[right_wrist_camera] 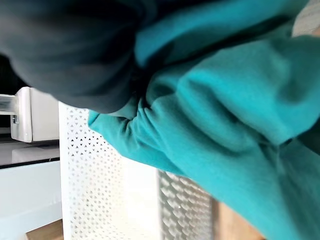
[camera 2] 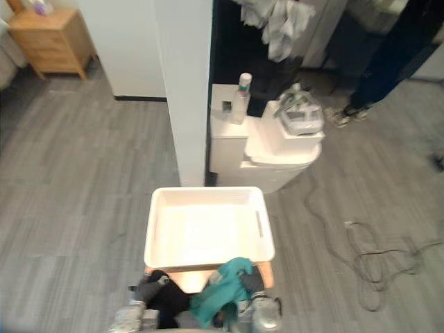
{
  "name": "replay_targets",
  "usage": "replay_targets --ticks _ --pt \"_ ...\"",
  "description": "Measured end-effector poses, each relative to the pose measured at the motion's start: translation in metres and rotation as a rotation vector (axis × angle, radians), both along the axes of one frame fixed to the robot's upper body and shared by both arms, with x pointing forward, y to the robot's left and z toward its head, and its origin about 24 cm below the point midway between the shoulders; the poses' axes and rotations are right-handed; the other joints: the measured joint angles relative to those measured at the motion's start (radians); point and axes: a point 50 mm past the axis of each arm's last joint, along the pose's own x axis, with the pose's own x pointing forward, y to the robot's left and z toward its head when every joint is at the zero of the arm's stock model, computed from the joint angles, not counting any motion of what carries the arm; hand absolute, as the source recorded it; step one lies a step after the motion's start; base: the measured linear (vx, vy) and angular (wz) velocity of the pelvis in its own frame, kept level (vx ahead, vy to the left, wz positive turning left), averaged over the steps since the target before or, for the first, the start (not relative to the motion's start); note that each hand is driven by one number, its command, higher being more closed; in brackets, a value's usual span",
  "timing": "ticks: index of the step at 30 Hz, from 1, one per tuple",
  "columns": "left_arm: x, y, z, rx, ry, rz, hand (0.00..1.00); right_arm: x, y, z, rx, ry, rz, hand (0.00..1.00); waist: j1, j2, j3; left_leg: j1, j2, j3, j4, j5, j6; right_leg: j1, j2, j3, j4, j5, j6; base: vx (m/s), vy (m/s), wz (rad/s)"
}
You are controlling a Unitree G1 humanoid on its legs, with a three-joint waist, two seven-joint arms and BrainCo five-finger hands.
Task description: Tidy the bed and pick cloth on bed and put in laundry
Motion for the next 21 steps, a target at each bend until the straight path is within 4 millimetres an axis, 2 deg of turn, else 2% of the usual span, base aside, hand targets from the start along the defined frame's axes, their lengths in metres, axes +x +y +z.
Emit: replay_targets --ticks 2,5,7,8,11,12,15,18,21 --pt "-0.005 -0.002 -0.002 -0.006 0.015 -0.002 1.00 -0.001 -0.004 0.000 -0.002 -0.001 -0.022 1.00 0.000 0.012 -0.004 0.023 0.001 0.027 -0.014 0.027 -0.015 0.032 0.015 0.018 -0.041 0.006 -0.002 0.20 0.011 -0.23" --pt "-0.008 -0.003 -0.003 -0.012 0.026 -0.006 1.00 0.001 -0.014 0.011 -0.006 -0.050 -0.100 1.00 -0.004 0.017 -0.006 0.070 0.001 0.074 -0.032 0.045 -0.028 0.079 0.033 0.047 -0.087 0.016 -0.002 0.11 0.039 -0.32" --pt "-0.010 -0.003 -0.004 -0.020 0.035 0.002 1.00 0.005 -0.032 0.029 -0.030 -0.131 -0.194 1.00 -0.009 0.019 -0.008 0.091 -0.003 0.109 -0.044 0.049 -0.032 0.096 0.046 0.080 -0.129 0.040 0.004 0.05 0.066 -0.50" --pt "-0.010 -0.003 -0.004 -0.019 0.035 0.004 1.00 0.009 -0.045 0.046 -0.055 -0.207 -0.255 1.00 -0.010 0.017 -0.008 0.093 -0.004 0.120 -0.043 0.049 -0.032 0.097 0.046 0.099 -0.149 0.053 0.010 0.01 0.058 -0.43" --pt "-0.011 -0.003 -0.006 -0.019 0.045 0.002 1.00 0.016 -0.071 0.079 -0.118 -0.354 -0.364 1.00 -0.018 0.015 -0.008 0.095 -0.011 0.134 -0.043 0.048 -0.031 0.100 0.045 0.122 -0.172 0.076 0.022 -0.03 0.080 -0.28" --pt "-0.014 -0.004 -0.009 -0.020 0.062 0.003 1.00 0.018 -0.090 0.105 -0.184 -0.465 -0.439 1.00 -0.028 0.008 -0.010 0.101 -0.015 0.134 -0.043 0.043 -0.030 0.108 0.045 0.130 -0.192 0.092 0.034 -0.07 0.092 -0.24" --pt "-0.017 -0.004 -0.014 -0.014 0.093 0.001 1.00 0.020 -0.113 0.142 -0.273 -0.628 -0.546 1.00 -0.035 -0.006 -0.019 0.099 -0.016 0.136 -0.045 0.020 -0.023 0.110 0.049 0.147 -0.219 0.111 0.052 -0.08 0.065 -0.13" --pt "-0.013 -0.002 -0.014 -0.002 0.088 0.014 1.00 0.021 -0.125 0.162 -0.313 -0.720 -0.618 1.00 -0.036 -0.017 -0.025 0.088 -0.020 0.135 -0.055 0.002 -0.015 0.095 0.050 0.149 -0.224 0.128 0.060 -0.13 0.045 -0.02" --pt "-0.012 -0.001 -0.016 0.005 0.095 0.014 1.00 0.023 -0.126 0.175 -0.322 -0.779 -0.640 1.00 -0.040 -0.017 -0.029 0.086 -0.028 0.136 -0.072 -0.010 -0.013 0.080 0.050 0.155 -0.225 0.143 0.065 -0.15 0.044 -0.06"
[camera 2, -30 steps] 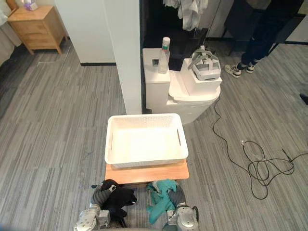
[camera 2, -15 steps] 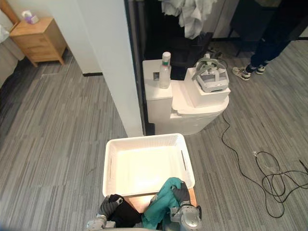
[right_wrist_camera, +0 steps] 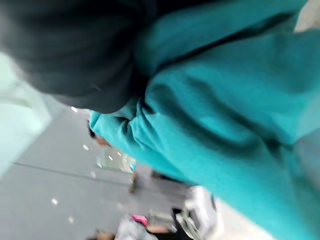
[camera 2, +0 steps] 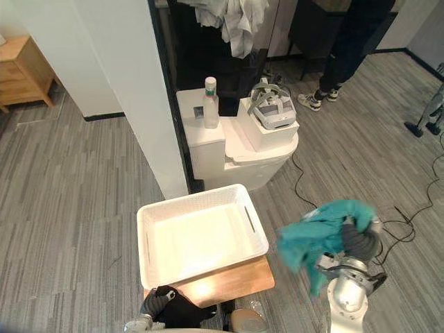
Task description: Tidy the bed and pick cloth on bed and put in laundry
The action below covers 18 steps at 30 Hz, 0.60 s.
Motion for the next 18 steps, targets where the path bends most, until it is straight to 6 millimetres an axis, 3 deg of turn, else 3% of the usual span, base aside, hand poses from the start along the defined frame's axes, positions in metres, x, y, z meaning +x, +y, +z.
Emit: replay_targets --ticks 5,8,12,18 --pt "0.006 0.005 0.002 0.016 -0.009 -0.007 1.00 0.017 0.001 0.036 -0.120 -0.124 0.068 1.00 0.002 -0.009 -0.004 -0.022 -0.004 0.000 -0.006 -0.048 -0.003 -0.033 0.000 0.004 -0.007 0.021 0.007 -0.20 0.026 -0.04" --pt "0.003 0.010 0.005 0.011 -0.026 0.000 1.00 0.031 0.006 0.056 -0.194 -0.181 0.140 1.00 0.013 -0.041 -0.019 -0.040 -0.015 -0.015 -0.004 -0.053 -0.003 -0.044 -0.016 -0.008 -0.007 0.034 0.011 -0.20 0.017 0.14" --pt "0.002 0.009 0.006 -0.018 -0.027 0.015 1.00 0.044 0.029 0.075 -0.240 -0.262 0.265 1.00 0.017 -0.050 -0.037 -0.068 -0.029 -0.063 0.003 -0.047 0.014 -0.045 -0.045 -0.039 -0.007 0.041 0.019 -0.10 0.046 0.31" --pt "0.005 0.008 0.006 -0.019 -0.040 0.027 1.00 0.069 0.069 0.091 -0.240 -0.344 0.462 1.00 0.060 -0.053 -0.041 -0.075 -0.041 -0.098 0.003 -0.040 0.023 -0.034 -0.068 -0.080 -0.006 0.047 0.023 -0.06 0.042 0.18"
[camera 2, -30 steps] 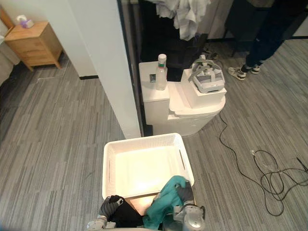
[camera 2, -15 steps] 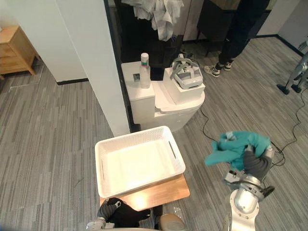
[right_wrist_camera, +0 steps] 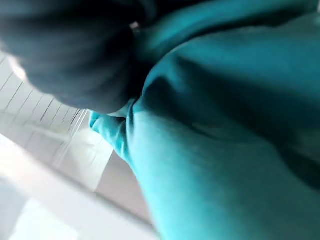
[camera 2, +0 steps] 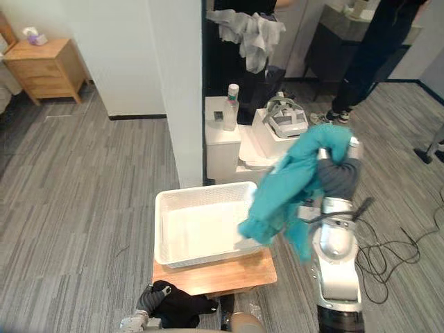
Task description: Tidy the bed and pick cloth on bed and put in laundry
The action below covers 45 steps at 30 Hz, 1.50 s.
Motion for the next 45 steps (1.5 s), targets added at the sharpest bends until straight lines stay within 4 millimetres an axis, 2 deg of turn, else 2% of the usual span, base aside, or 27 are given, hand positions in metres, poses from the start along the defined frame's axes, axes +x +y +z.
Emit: replay_targets --ticks 4,7,9,13,15,18,19,21,22,25,28,32,36,42,45 --pt "0.004 0.007 -0.003 0.026 0.003 0.036 1.00 0.017 0.008 0.002 -0.062 0.014 0.058 1.00 0.003 -0.010 -0.006 -0.012 -0.012 -0.031 -0.009 0.008 0.011 -0.001 -0.013 -0.010 0.000 0.011 -0.006 -0.01 0.050 0.22" --pt "0.009 0.016 -0.005 0.067 0.016 0.065 1.00 0.032 0.023 -0.009 -0.077 0.080 0.123 1.00 0.009 -0.022 -0.004 -0.017 -0.018 -0.043 -0.009 0.011 0.015 -0.002 -0.020 -0.021 0.002 0.015 -0.005 -0.03 0.046 0.12" --pt "0.010 0.020 -0.005 0.061 0.013 0.096 1.00 0.038 0.030 -0.026 -0.095 0.161 0.142 1.00 0.008 -0.036 0.003 -0.033 -0.027 -0.072 -0.011 0.016 0.024 -0.008 -0.033 -0.040 0.002 0.018 -0.001 -0.04 0.051 0.31" --pt "0.014 0.022 -0.003 0.051 -0.008 0.128 1.00 0.045 0.033 -0.049 -0.074 0.258 0.127 1.00 0.033 -0.041 0.017 -0.053 -0.039 -0.078 -0.010 0.021 0.031 -0.019 -0.048 -0.040 0.001 0.028 0.007 -0.05 0.054 0.10" --pt "0.016 0.024 -0.002 0.052 -0.017 0.134 1.00 0.050 0.038 -0.069 -0.048 0.352 0.128 1.00 0.037 -0.045 0.029 -0.077 -0.051 -0.092 -0.008 0.025 0.039 -0.038 -0.062 -0.041 0.001 0.032 0.012 -0.05 0.035 0.13" --pt "0.025 0.027 0.001 0.057 -0.040 0.147 1.00 0.054 0.040 -0.089 -0.027 0.440 0.107 1.00 0.039 -0.044 0.077 -0.104 -0.060 -0.108 -0.002 0.032 0.050 -0.056 -0.079 -0.058 0.005 0.038 0.015 -0.07 0.026 0.21" --pt "0.029 0.031 0.003 0.068 -0.052 0.170 1.00 0.055 0.041 -0.099 -0.013 0.488 0.094 1.00 0.042 -0.036 0.106 -0.108 -0.064 -0.115 -0.003 0.035 0.053 -0.056 -0.083 -0.063 0.005 0.038 0.016 -0.04 0.012 0.12" --pt "0.029 0.033 0.003 0.077 -0.051 0.186 1.00 0.055 0.043 -0.107 0.002 0.524 0.088 1.00 0.041 -0.028 0.113 -0.118 -0.065 -0.119 -0.005 0.035 0.053 -0.062 -0.085 -0.064 0.005 0.038 0.016 -0.04 0.010 0.07" --pt "0.028 0.035 0.003 0.081 -0.049 0.194 1.00 0.054 0.045 -0.113 0.011 0.551 0.086 0.00 0.041 -0.017 0.124 -0.125 -0.065 -0.121 -0.007 0.035 0.053 -0.070 -0.085 -0.067 0.003 0.036 0.017 0.00 0.000 0.00" --pt "0.027 0.041 0.003 0.078 -0.045 0.238 1.00 0.052 0.045 -0.117 0.014 0.565 0.077 0.00 0.043 -0.006 0.141 -0.133 -0.063 -0.128 -0.007 0.035 0.053 -0.075 -0.085 -0.080 0.001 0.032 0.020 0.02 0.004 0.09" --pt "0.026 0.046 0.003 0.078 -0.039 0.279 1.00 0.051 0.045 -0.136 0.029 0.643 0.051 0.00 0.053 0.008 0.150 -0.133 -0.062 -0.131 -0.015 0.035 0.051 -0.077 -0.084 -0.090 0.005 0.030 0.020 0.06 0.021 0.02" --pt "0.026 0.047 0.004 0.068 -0.044 0.337 1.00 0.044 0.054 -0.151 0.062 0.701 0.059 0.00 0.057 0.010 0.151 -0.131 -0.065 -0.136 -0.027 0.035 0.051 -0.079 -0.084 -0.102 0.005 0.030 0.020 0.04 0.030 0.04" --pt "0.037 0.048 0.015 0.068 -0.108 0.366 1.00 0.038 0.054 -0.158 0.029 0.725 0.047 0.00 0.058 0.011 0.152 -0.118 -0.064 -0.162 -0.027 0.035 0.050 -0.050 -0.089 -0.131 0.002 0.030 0.020 0.02 0.032 0.19" --pt "0.049 0.050 0.031 0.061 -0.195 0.409 1.00 0.036 0.058 -0.157 0.012 0.717 0.047 0.00 0.059 0.011 0.151 -0.097 -0.066 -0.172 -0.031 0.035 0.050 -0.026 -0.093 -0.142 -0.001 0.031 0.020 -0.03 0.017 0.08" --pt "0.058 0.053 0.048 0.057 -0.279 0.467 1.00 0.030 0.056 -0.151 0.009 0.686 0.040 0.00 0.061 0.011 0.151 -0.098 -0.066 -0.168 -0.029 0.035 0.050 -0.027 -0.092 -0.139 -0.001 0.031 0.020 -0.05 -0.013 -0.03"
